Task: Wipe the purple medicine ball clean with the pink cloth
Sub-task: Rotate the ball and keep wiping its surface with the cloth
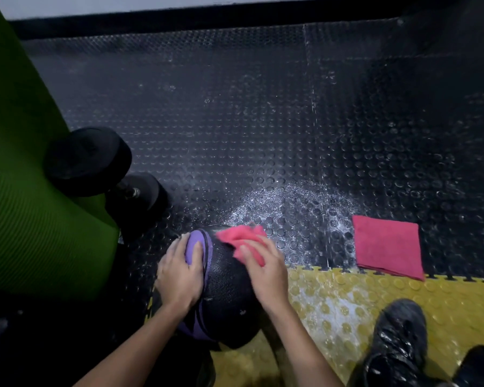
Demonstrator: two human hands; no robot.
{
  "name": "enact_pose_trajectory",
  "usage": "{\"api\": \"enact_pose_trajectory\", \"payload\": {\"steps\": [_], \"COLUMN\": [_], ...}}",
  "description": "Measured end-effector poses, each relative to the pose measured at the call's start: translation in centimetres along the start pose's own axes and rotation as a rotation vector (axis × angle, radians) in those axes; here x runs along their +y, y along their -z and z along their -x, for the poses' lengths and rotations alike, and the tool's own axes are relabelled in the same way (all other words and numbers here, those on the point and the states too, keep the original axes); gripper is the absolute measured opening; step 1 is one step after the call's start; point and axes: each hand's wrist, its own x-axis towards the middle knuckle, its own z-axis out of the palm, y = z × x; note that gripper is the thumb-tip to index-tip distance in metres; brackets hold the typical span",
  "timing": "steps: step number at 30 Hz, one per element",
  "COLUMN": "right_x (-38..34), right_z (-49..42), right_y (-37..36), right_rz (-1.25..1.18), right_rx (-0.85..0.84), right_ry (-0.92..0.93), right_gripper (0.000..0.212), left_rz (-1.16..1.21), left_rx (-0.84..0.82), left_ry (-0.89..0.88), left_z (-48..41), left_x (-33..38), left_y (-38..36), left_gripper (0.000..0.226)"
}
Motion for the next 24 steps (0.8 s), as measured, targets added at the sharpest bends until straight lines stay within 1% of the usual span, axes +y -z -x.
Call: {"api": "enact_pose_trajectory", "payload": {"steps": [1, 2, 3, 4, 5, 6, 8, 9, 10, 11, 12, 13, 14, 15, 16, 17, 18, 19, 20, 21, 23, 24], "right_x": [0.7, 1.4, 1.9, 2.1, 1.8, 0.9, -1.1, -1.7, -1.6, -1.3, -0.9, -0.4, 0.4, 1.1, 1.9, 2.5, 2.5, 1.8, 1.1, 0.1, -1.3, -1.5], "right_z": [-0.2, -0.3, -0.3, -0.1, 0.1, 0.6, 1.4, 1.9, 2.2, 2.1, 1.8, 1.6, 1.4, 1.3, 1.2, 1.2, 1.2, 1.4, 1.4, 1.7, 2.1, 2.1], "right_y": [0.5, 1.1, 1.6, 1.8, 1.8, 1.5, 0.2, -0.5, -1.0, -1.1, -0.6, 0.2, 1.0, 1.8, 2.3, 2.4, 2.3, 1.9, 1.2, 0.4, -0.9, -1.2], "right_rz": [-0.159, -0.285, -0.330, -0.305, -0.230, -0.132, 0.117, 0.205, 0.249, 0.230, 0.140, 0.012, -0.120, -0.242, -0.315, -0.338, -0.323, -0.285, -0.192, -0.060, 0.192, 0.230], "right_rx": [0.019, 0.037, 0.049, 0.066, 0.092, 0.122, 0.187, 0.185, 0.187, 0.196, 0.220, 0.253, 0.265, 0.245, 0.231, 0.233, 0.257, 0.281, 0.297, 0.287, 0.224, 0.203], "right_ry": [-0.110, -0.221, -0.291, -0.316, -0.301, -0.241, 0.029, 0.154, 0.231, 0.243, 0.187, 0.077, -0.075, -0.241, -0.368, -0.434, -0.447, -0.402, -0.304, -0.180, 0.042, 0.091], "right_gripper": [0.019, 0.014, 0.017, 0.022, 0.025, 0.025, 0.023, 0.025, 0.028, 0.029, 0.025, 0.019, 0.013, 0.013, 0.016, 0.018, 0.017, 0.013, 0.010, 0.012, 0.031, 0.036], "left_rz": [-0.020, -0.049, -0.079, -0.105, -0.125, -0.141, -0.156, -0.162, -0.166, -0.167, -0.166, -0.170, -0.179, -0.190, -0.197, -0.201, -0.199, -0.192, -0.177, -0.154, -0.106, -0.086], "left_rx": [-0.005, -0.013, -0.027, -0.044, -0.063, -0.081, -0.108, -0.123, -0.133, -0.133, -0.127, -0.122, -0.125, -0.132, -0.139, -0.145, -0.145, -0.138, -0.132, -0.123, -0.103, -0.094], "left_ry": [-0.027, -0.059, -0.092, -0.122, -0.142, -0.158, -0.186, -0.196, -0.203, -0.204, -0.200, -0.189, -0.179, -0.178, -0.183, -0.186, -0.185, -0.178, -0.165, -0.151, -0.124, -0.113], "left_z": [0.1, 0.3, 0.4, 0.4, 0.4, 0.3, 0.1, 0.1, 0.1, 0.2, 0.2, 0.3, 0.4, 0.5, 0.7, 0.8, 0.7, 0.6, 0.4, 0.2, -0.2, -0.3], "left_x": [0.2, 0.4, 0.7, 0.9, 1.2, 1.4, 1.7, 1.7, 1.7, 1.7, 1.8, 2.0, 2.2, 2.4, 2.5, 2.7, 2.7, 2.6, 2.4, 2.3, 1.8, 1.6], "left_y": [0.0, -0.1, -0.2, -0.2, -0.4, -0.4, -0.4, -0.3, -0.3, -0.3, -0.4, -0.4, -0.5, -0.6, -0.7, -0.7, -0.7, -0.7, -0.6, -0.5, -0.3, -0.2], "left_gripper": [0.071, 0.072, 0.073, 0.072, 0.071, 0.071, 0.074, 0.072, 0.070, 0.068, 0.067, 0.067, 0.066, 0.066, 0.066, 0.065, 0.063, 0.059, 0.057, 0.057, 0.060, 0.057]}}
